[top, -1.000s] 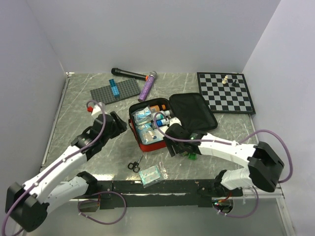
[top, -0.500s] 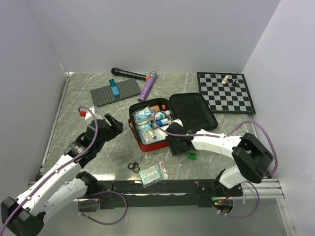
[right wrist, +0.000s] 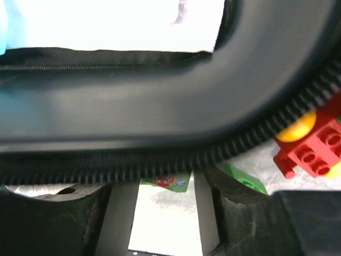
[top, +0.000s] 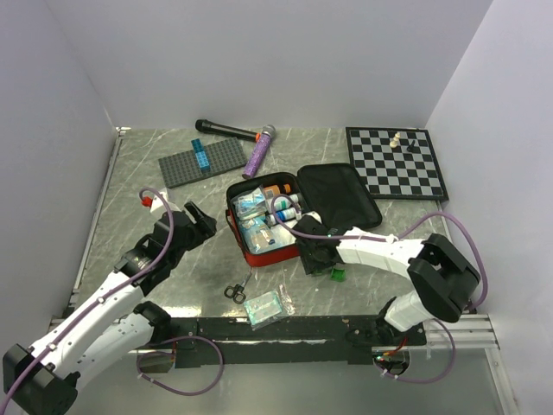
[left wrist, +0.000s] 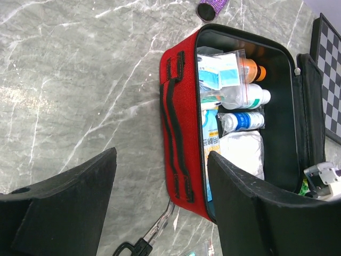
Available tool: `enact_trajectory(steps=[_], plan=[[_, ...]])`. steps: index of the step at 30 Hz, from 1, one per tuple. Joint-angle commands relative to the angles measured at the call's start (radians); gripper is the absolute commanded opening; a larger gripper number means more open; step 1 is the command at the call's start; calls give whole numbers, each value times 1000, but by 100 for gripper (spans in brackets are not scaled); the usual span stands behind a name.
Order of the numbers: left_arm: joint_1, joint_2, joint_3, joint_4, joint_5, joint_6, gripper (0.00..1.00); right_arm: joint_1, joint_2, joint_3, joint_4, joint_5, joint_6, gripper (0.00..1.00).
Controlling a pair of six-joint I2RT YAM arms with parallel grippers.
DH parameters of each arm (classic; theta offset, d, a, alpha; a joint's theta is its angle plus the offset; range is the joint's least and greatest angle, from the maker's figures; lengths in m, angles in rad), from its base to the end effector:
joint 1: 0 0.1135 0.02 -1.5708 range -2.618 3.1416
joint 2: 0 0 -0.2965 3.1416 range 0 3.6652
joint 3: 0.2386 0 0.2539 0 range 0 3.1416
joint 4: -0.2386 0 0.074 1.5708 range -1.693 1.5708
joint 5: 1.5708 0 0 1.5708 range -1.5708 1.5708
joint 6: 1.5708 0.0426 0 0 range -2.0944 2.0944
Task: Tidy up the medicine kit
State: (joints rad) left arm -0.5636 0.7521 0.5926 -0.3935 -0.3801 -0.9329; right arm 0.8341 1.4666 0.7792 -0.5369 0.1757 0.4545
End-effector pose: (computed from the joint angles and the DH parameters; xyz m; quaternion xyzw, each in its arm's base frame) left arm 0.1380 -0.0685 0.2765 -0.2479 0.8261 -0.2046 0.4629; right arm 0.1784 0.1856 0.1892 -0.1703 0.9665 0.0340 0.1892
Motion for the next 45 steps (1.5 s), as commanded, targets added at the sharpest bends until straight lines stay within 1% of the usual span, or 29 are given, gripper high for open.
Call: enact_trajectory(steps=[1,8,12,17,21,24,31,37,45], plan=[[4,3,-4,22,10,-3,74,5,-98,3,-49,10,24,47],[5,12,-2,30,15,-4,74,53,-297,123,-211,54,3,46],[5,30,-5,51,27,-6,74,53,-319,222,-227,62,-28,46],[5,69,7,50,38,-3,73,48,-227,316,-144,85,-112,47],[7,76,15,41,30,8,73,42,-106,373,-52,73,-192,47],[7,75,9,41,23,11,74,37,-14,428,-31,50,-230,47],[11,108,22,38,32,32,74,17,133,465,32,34,-246,47],[14,139,24,48,44,55,74,-56,190,448,54,28,-244,47],[18,162,23,62,67,57,74,-63,209,427,28,31,-247,47]])
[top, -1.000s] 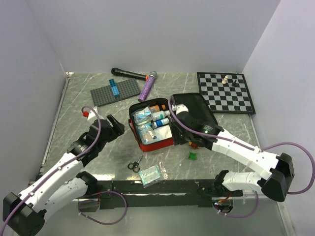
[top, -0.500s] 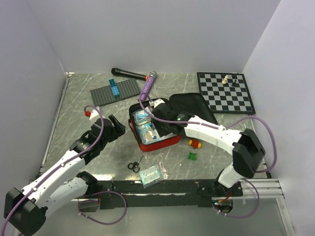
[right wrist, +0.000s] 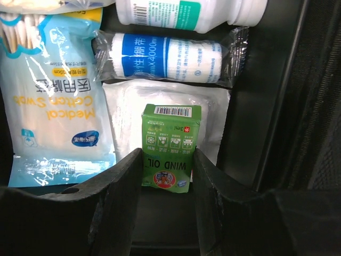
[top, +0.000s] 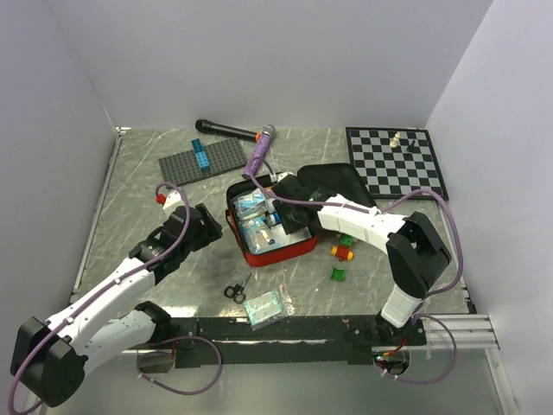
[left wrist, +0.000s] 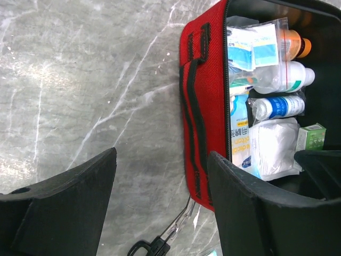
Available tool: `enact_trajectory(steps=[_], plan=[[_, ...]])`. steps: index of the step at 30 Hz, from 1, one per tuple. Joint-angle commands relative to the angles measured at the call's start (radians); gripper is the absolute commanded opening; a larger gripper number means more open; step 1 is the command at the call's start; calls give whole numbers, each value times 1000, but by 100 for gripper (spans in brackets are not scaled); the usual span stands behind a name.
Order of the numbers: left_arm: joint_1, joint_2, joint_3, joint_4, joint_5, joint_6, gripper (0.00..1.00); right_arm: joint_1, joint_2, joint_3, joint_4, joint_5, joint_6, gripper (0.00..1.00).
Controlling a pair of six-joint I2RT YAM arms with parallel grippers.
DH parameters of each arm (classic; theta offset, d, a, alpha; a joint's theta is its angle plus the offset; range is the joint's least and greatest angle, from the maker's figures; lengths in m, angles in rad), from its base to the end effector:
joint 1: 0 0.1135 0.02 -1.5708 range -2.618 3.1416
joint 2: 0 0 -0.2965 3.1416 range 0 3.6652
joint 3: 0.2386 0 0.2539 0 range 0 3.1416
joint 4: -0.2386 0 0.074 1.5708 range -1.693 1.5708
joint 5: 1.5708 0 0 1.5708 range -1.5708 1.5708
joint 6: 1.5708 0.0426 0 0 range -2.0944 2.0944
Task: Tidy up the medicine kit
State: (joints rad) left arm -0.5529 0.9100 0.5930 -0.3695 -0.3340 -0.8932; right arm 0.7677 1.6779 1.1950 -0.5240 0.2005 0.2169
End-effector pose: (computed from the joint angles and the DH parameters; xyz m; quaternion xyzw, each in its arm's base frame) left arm 0.1601 -0.0824 0.2553 -0.2210 0.8663 -0.1665 0.4158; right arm 0.2649 0.2439 0.2491 -0.2331 0.9273 0.0461 0.2894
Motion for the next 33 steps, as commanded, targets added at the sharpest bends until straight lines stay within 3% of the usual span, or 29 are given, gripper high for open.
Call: enact_trajectory(steps=[1,8,14,17,24,29,33], plan=[[7,7,21,41,21,19,74,4,-4,3,15,10,-14,47],[13,30,24,53,39,25,74,2,-4,-28,9,7,-28,49],[15,32,30,46,39,23,74,4,-47,-17,19,20,-11,71],[16,24,34,46,33,20,75,4,-96,8,21,16,1,76],[31,82,97,63,65,17,80,-2,-303,-46,58,16,110,78],[91,150,131,63,139,2,97,-16,-444,-149,79,-73,128,80],[110,165,113,47,207,26,91,-11,-529,-257,128,-179,137,79]])
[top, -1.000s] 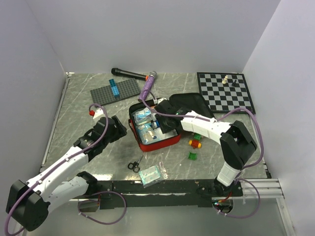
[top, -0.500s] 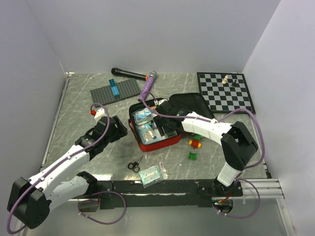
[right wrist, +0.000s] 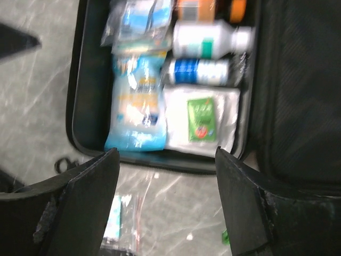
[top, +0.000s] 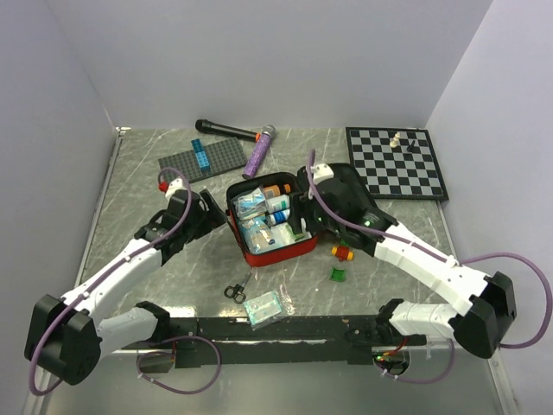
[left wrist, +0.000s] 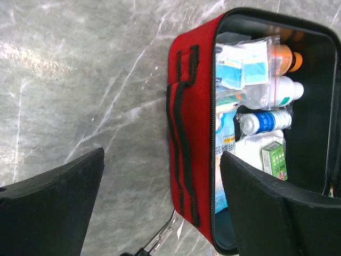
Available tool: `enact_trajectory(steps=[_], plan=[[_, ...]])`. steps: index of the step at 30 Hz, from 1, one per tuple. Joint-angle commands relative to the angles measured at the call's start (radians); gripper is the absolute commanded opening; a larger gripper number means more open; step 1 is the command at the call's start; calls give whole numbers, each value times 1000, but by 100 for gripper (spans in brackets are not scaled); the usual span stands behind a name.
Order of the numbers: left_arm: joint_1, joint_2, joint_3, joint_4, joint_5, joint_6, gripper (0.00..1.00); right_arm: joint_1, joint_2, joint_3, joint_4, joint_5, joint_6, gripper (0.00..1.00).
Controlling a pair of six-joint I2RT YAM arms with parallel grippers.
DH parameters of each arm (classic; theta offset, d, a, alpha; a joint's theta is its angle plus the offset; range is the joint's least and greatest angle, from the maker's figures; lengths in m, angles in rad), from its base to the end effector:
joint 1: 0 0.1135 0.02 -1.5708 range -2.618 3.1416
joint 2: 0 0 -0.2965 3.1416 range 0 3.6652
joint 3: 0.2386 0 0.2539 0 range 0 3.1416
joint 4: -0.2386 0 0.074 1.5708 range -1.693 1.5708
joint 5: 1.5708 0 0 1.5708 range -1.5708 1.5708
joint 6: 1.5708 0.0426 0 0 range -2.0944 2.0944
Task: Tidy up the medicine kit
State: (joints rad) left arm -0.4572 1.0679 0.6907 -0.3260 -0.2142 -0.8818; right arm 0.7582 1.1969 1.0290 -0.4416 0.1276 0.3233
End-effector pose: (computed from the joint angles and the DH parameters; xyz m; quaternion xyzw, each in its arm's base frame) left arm 0.1985 -0.0876 0.2634 -0.2340 0.8725 -0.1833 0.3879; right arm 0.1927 0.1750 0.3409 -0.1621 0.8704 0.1891 0.4247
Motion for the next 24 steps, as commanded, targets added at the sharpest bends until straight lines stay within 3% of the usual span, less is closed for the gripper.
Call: enact_trajectory(steps=[1,5,9,15,24], plan=[[14,-2,1,-8,93,23,88,0,-63,-118,58,-120,37,78],[-32,-101,-75,-13,164,79,81,13,-102,-185,72,-163,23,76],[-182,-122,-80,-62,150,93,77,41,-99,-211,80,-149,-6,75],[-314,7,-49,-101,111,89,73,69,-63,-199,90,-129,-7,74],[-452,222,-2,-68,18,81,75,87,-51,-188,86,-76,-36,74]])
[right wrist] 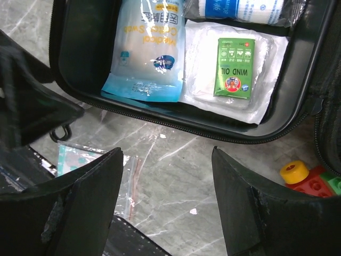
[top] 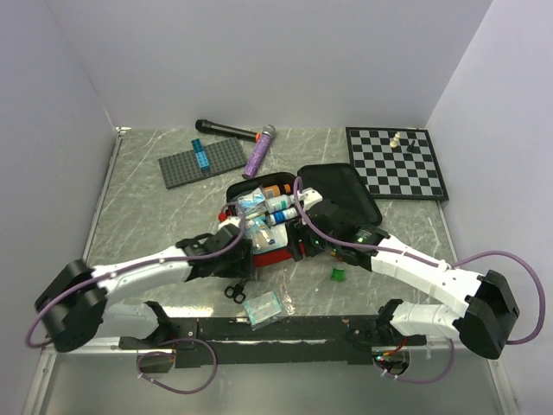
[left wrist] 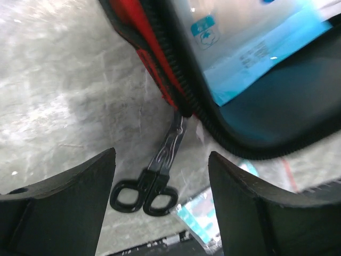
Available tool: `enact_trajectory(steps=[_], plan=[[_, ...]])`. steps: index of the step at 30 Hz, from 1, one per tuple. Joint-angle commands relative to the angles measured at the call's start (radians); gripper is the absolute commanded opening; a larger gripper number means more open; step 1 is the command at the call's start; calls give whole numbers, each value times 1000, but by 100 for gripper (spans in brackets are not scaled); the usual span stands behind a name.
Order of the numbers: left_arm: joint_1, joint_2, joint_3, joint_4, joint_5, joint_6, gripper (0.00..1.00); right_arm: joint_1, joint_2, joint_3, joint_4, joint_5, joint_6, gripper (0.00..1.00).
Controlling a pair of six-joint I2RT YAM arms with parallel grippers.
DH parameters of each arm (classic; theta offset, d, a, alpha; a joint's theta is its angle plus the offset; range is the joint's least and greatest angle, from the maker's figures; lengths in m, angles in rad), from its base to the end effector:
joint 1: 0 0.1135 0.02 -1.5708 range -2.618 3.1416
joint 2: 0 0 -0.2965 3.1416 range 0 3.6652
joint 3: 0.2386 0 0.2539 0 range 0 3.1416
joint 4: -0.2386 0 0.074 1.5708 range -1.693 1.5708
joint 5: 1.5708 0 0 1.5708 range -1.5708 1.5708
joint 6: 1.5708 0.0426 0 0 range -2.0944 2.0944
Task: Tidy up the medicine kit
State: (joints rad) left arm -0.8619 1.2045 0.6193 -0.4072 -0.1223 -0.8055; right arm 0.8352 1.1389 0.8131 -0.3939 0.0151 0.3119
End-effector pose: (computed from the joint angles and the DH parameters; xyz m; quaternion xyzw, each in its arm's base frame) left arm 0.1447 -0.1607 0.2067 0.0096 0.9568 -0.1714 0.2347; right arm 0.1592 0.1749 0.2838 -0.2326 0.8806 0.2182 0.3505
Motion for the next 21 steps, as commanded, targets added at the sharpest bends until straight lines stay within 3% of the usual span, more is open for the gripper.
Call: enact_trajectory(steps=[1,6,12,21], plan=[[-63,113,77,11,-92,3,75,10,7,28,38,42,-25,74],[-98,226,100,2,-142,-1,73,10,-1,18,36,48,-28,73],[-103,314,109,-45,-201,-29,51,8,-19,8,30,66,-42,73],[-103,379,115,-146,-250,-109,37,10,-19,-3,43,65,-51,73]])
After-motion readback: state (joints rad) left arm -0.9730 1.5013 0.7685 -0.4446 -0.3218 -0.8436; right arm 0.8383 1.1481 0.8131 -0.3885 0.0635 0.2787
